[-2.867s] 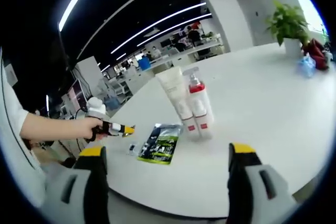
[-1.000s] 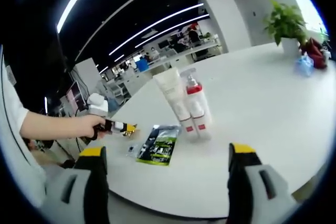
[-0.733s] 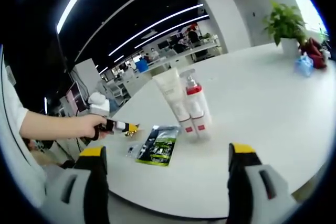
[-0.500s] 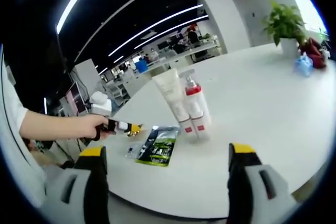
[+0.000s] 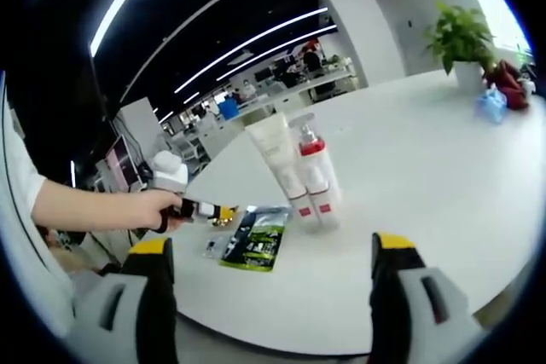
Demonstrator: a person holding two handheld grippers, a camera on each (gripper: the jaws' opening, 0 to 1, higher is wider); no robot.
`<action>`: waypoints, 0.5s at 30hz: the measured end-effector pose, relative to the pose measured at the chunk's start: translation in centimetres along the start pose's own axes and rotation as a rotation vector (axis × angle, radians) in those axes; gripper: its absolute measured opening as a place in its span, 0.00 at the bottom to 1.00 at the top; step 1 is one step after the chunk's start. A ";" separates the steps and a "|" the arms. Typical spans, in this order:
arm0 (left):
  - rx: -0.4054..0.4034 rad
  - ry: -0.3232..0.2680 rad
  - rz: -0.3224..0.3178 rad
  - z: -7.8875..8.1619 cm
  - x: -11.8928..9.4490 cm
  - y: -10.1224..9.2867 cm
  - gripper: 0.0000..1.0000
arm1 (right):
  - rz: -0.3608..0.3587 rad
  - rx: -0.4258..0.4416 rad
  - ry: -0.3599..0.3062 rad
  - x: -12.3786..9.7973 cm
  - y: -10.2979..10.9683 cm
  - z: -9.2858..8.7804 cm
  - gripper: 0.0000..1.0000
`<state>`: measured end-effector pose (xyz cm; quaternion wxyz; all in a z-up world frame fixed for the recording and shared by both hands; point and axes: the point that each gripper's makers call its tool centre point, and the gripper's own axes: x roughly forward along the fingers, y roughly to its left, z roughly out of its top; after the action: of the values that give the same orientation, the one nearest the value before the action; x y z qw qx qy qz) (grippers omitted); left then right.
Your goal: Arrange the skincare products in the storage area until every visible bottle or jar stands upright without overlapping.
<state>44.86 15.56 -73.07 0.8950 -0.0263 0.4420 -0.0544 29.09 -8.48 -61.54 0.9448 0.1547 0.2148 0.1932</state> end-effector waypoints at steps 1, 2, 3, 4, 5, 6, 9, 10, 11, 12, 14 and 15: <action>0.001 0.001 -0.001 -0.1 0.0 -0.1 0.35 | -0.001 0.001 -0.001 0.0 0.0 0.0 0.96; 0.003 0.003 -0.001 -0.1 0.0 -0.2 0.35 | -0.001 0.002 -0.002 0.0 0.0 0.0 0.96; 0.005 0.003 -0.001 -0.1 0.1 -0.3 0.35 | -0.002 0.004 -0.003 0.0 -0.1 0.0 0.96; 0.009 0.004 -0.001 -0.2 0.1 -0.4 0.35 | -0.003 0.004 -0.003 0.0 -0.1 0.0 0.96; 0.013 0.004 0.003 -0.3 0.1 -0.4 0.36 | -0.004 0.004 -0.003 0.0 -0.1 0.1 0.96; 0.016 0.005 0.004 -0.3 0.2 -0.4 0.36 | -0.004 0.006 -0.006 0.0 -0.1 0.1 0.96; 0.023 0.009 0.008 -0.5 0.2 -0.4 0.36 | -0.005 0.006 -0.006 0.0 -0.1 0.1 0.96; 0.022 0.009 0.007 -0.5 0.3 -0.5 0.36 | -0.005 0.007 -0.007 0.0 -0.1 0.1 0.96; 0.019 0.007 0.005 -0.5 0.4 -0.5 0.36 | -0.006 0.007 -0.006 0.0 -0.1 0.1 0.96; 0.016 0.004 0.004 -0.4 0.4 -0.5 0.36 | -0.006 0.007 -0.005 -0.1 -0.1 0.1 0.96; 0.024 0.000 0.006 -0.4 0.6 -0.5 0.36 | -0.006 0.008 -0.006 -0.1 -0.1 0.1 0.96; 0.035 0.004 0.010 -0.5 0.6 -0.6 0.36 | -0.006 0.008 -0.005 -0.1 -0.1 0.1 0.96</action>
<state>44.80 14.93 -73.75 0.8947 -0.0084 0.4428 -0.0577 29.13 -8.65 -61.50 0.9453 0.1582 0.2136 0.1889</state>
